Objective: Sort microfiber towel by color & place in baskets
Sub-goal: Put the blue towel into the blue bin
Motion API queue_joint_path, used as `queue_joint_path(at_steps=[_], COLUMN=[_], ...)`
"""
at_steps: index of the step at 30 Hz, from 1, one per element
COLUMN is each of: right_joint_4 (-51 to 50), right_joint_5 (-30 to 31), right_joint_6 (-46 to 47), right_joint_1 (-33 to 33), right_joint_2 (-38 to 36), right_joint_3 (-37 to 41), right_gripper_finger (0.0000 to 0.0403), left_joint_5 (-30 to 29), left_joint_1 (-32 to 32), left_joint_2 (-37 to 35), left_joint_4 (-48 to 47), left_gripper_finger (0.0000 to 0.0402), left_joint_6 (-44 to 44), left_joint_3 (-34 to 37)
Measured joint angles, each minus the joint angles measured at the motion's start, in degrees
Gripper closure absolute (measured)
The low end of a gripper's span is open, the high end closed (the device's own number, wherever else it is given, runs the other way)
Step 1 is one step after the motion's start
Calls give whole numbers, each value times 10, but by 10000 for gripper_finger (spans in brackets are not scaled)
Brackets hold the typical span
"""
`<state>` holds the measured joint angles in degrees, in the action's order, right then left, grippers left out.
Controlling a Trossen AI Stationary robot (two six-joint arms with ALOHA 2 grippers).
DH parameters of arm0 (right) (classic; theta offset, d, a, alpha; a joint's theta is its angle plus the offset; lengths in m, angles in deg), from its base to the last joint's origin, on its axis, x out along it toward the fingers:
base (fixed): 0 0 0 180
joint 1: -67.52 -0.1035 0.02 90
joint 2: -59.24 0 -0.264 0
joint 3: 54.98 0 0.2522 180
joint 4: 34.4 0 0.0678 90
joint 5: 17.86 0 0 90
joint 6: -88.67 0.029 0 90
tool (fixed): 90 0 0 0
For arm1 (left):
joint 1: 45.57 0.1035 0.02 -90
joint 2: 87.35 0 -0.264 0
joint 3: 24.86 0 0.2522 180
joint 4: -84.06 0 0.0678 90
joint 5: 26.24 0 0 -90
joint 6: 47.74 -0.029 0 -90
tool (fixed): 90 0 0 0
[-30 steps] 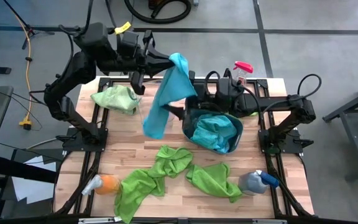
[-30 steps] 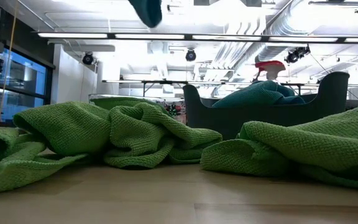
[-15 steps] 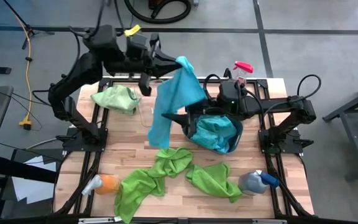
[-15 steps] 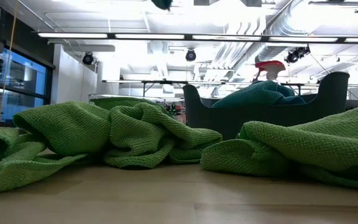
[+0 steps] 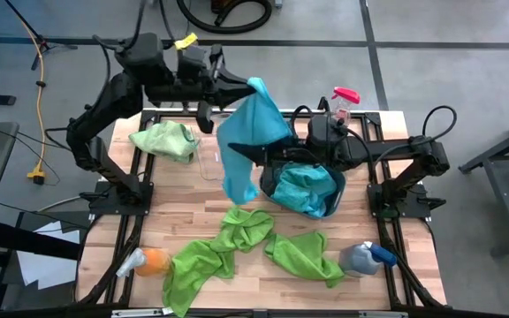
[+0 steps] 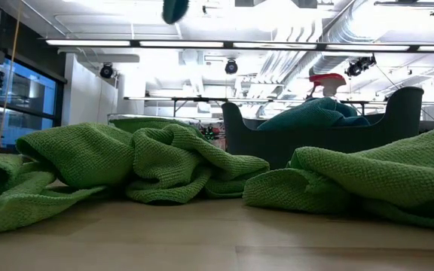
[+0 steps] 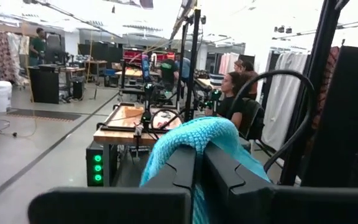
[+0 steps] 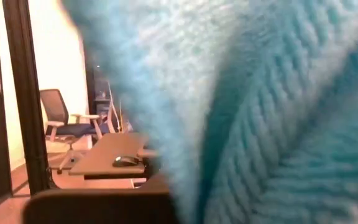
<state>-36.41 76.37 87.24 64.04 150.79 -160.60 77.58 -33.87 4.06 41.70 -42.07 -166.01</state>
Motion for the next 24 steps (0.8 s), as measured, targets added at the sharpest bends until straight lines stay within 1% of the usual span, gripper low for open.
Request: queue_joint_path(at_steps=[2,4,9,12,15,20,24], right_joint_4=[0,-2,-4,-20,-52,-156,-249], right_joint_5=[-3,-11,-16,-17,-17,-10,20], right_joint_6=[10,14,15,15,12,1,-1], right_joint_1=[4,9,17,20,26,35,35], right_joint_2=[0,0,0,-7,-25,-70,-110], right_joint_3=[0,0,0,0,0,0,0], right_gripper_finger=[383,393,400,400,401,402,402], left_joint_5=[-4,-13,-24,-25,-25,-34,-92], left_joint_1=[3,4,4,3,3,7,7], left_joint_2=[-6,-10,-15,-21,-30,-65,-92], left_joint_4=[-21,-39,-64,-93,-135,-249,-334], left_gripper_finger=[380,361,299,263,237,219,218], left_joint_6=[-2,-2,-10,-14,-15,-29,-32], left_joint_3=[0,0,0,0,1,0,1])
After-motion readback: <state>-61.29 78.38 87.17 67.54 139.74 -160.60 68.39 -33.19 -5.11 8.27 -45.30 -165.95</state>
